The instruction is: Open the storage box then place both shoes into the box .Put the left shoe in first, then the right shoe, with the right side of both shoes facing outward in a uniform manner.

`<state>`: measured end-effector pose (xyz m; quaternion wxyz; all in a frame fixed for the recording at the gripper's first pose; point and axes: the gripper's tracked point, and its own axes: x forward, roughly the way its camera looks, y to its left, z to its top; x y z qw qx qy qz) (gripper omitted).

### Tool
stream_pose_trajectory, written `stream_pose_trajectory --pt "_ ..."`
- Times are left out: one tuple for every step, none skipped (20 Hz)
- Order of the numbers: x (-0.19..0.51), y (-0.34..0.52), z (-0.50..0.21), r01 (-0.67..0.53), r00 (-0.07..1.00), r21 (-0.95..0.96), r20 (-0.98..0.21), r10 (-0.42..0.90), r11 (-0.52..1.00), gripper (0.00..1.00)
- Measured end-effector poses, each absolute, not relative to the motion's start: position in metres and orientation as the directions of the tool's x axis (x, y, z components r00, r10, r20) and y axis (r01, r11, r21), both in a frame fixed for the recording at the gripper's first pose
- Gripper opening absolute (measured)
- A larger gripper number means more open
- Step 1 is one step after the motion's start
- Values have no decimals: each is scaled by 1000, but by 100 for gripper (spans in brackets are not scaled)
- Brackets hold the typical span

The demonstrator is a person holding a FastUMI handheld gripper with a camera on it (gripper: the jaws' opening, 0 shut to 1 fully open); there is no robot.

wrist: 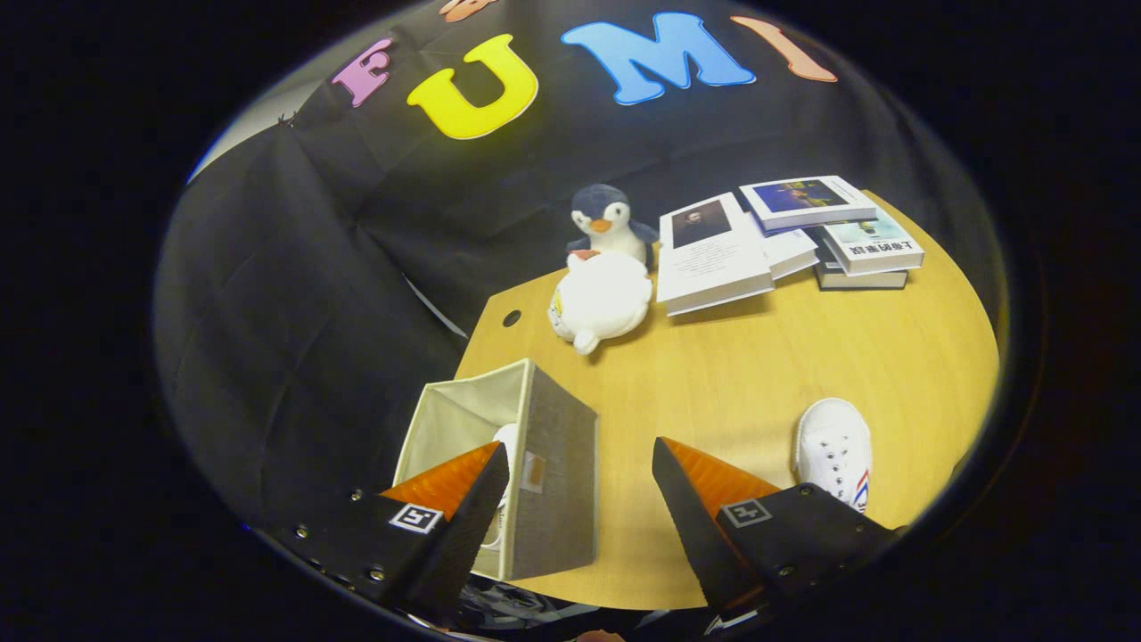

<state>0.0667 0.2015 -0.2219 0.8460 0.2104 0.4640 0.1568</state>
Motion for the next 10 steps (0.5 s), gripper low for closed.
stream_pose_trajectory --pt "67 187 -224 -55 528 491 -725 442 870 98" --pt "65 174 -226 -41 533 482 -730 427 875 98" --pt "64 161 -228 -29 538 476 -734 415 879 98" --pt "61 149 -230 -18 541 470 -738 404 883 98" --pt "59 136 -234 -9 542 460 -744 391 888 98" --pt "57 123 -238 0 543 447 -751 375 895 98" --pt "55 111 -243 10 543 432 -760 357 902 98" --pt "51 99 -248 21 542 418 -768 341 908 98" --pt "49 88 -253 28 538 408 -775 330 913 98" --pt "46 78 -258 36 534 398 -783 319 917 98"
